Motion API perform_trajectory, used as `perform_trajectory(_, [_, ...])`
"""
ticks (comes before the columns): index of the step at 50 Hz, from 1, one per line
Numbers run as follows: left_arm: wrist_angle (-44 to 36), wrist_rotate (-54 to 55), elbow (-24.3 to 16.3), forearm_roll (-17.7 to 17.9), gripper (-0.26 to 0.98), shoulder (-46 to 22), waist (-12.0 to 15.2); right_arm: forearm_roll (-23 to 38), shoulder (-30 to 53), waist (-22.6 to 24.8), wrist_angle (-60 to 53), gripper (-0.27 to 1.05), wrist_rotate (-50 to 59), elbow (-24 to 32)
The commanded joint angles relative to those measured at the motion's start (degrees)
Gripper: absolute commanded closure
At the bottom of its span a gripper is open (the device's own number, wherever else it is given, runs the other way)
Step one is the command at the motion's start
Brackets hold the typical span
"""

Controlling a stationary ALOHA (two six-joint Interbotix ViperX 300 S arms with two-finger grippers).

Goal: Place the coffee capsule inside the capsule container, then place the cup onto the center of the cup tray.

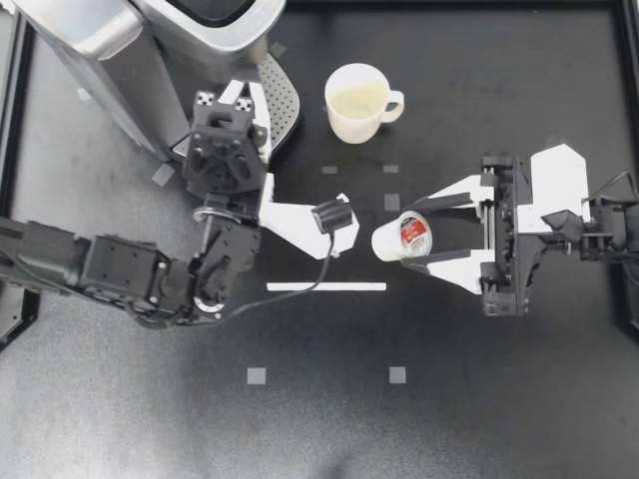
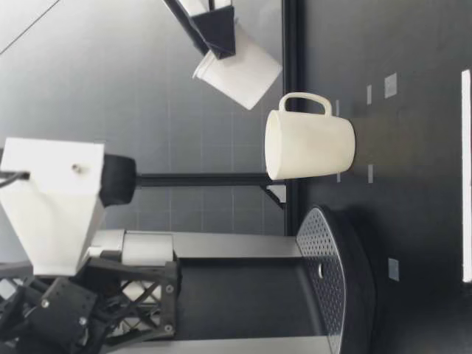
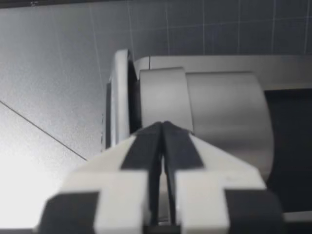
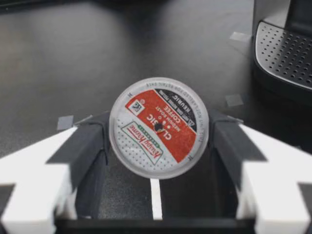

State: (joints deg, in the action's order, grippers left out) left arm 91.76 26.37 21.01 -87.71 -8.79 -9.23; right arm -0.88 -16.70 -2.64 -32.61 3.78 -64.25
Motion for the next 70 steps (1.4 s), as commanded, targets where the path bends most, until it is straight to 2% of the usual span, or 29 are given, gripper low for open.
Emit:
perform_trajectory(1, [-0.4,0.2,-0.1,-0.8,0.67,2.4,1.3,0.1,-0.6,-0.3,-0.3,0.23,-0.1,1.1])
perform_trajectory(14, [-1.1,0.2,0.0,-1.8,0.67,2.5,2.9,0.1,-1.1,-0.3,0.5,0.23,0.0,1.0])
perform_trajectory(21, [-1.0,0.1,0.3,-3.9,0.67,3.7,3.0,0.1,-1.1,-0.3,0.7,0.23,0.1,1.0])
perform_trajectory(30, [-0.7,-0.1,1.1,-4.7,0.67,5.1,4.2,0.0,-1.1,-0.3,1.1,0.23,0.1,1.1])
perform_trajectory(46, [0.3,-0.2,0.8,-7.1,0.67,6.9,4.3,0.1,-1.1,-0.3,1.1,0.23,0.2,1.1])
perform_trajectory(57, [-1.3,0.0,1.2,-7.3,0.67,9.7,6.9,0.0,-1.1,-0.3,1.2,0.23,0.4,1.5])
perform_trajectory(70, [-2.3,-0.1,1.5,-8.8,0.67,11.7,8.5,0.1,-1.4,-0.1,1.6,0.23,0.6,1.5])
